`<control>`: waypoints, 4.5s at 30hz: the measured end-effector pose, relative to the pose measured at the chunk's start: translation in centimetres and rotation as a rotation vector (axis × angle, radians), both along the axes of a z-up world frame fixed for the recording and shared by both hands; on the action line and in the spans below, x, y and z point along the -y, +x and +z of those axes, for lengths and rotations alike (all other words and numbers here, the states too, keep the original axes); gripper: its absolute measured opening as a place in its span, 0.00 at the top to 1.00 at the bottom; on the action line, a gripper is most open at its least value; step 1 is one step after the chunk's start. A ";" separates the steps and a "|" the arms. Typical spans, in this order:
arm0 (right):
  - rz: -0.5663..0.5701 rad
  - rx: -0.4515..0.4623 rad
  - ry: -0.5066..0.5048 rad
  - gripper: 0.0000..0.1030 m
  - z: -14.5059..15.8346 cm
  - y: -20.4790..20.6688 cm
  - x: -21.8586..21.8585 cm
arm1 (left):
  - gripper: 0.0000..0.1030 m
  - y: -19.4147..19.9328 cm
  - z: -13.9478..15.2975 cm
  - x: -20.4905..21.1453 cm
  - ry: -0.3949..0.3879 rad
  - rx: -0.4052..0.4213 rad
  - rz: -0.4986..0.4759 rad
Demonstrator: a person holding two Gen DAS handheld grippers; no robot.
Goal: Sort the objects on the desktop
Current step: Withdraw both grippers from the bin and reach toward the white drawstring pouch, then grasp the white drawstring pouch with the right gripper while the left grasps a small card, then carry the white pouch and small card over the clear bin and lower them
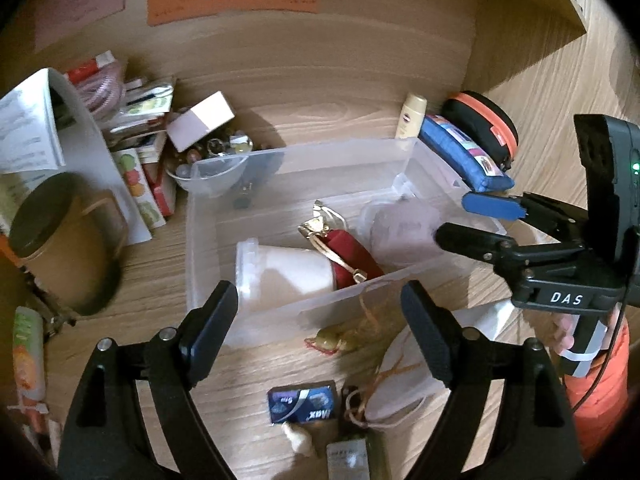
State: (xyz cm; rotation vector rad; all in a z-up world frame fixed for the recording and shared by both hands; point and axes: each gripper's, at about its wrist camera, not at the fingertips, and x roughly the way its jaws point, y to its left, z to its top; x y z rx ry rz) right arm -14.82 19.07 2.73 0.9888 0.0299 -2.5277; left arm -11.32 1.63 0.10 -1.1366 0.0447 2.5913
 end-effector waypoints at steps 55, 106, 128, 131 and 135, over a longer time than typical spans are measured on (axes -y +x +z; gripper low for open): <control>0.065 0.095 0.148 0.18 -6.6 5.5 5.6 | 0.09 0.4 -7.7 11.3 -0.061 0.115 0.250; -0.025 -0.023 -0.157 0.56 -0.7 9.2 -2.2 | 0.68 2.5 -5.9 11.0 -0.058 0.023 0.323; -0.060 -0.116 -0.182 0.56 1.8 4.5 -3.3 | 0.68 0.2 -0.6 8.3 -0.019 -0.086 0.260; -0.057 -0.114 -0.175 0.56 1.7 3.4 -3.2 | 0.68 -0.3 0.1 7.7 -0.012 -0.095 0.242; -0.052 -0.094 -0.164 0.56 1.4 1.8 -3.0 | 0.68 -1.0 0.8 6.7 -0.001 -0.103 0.207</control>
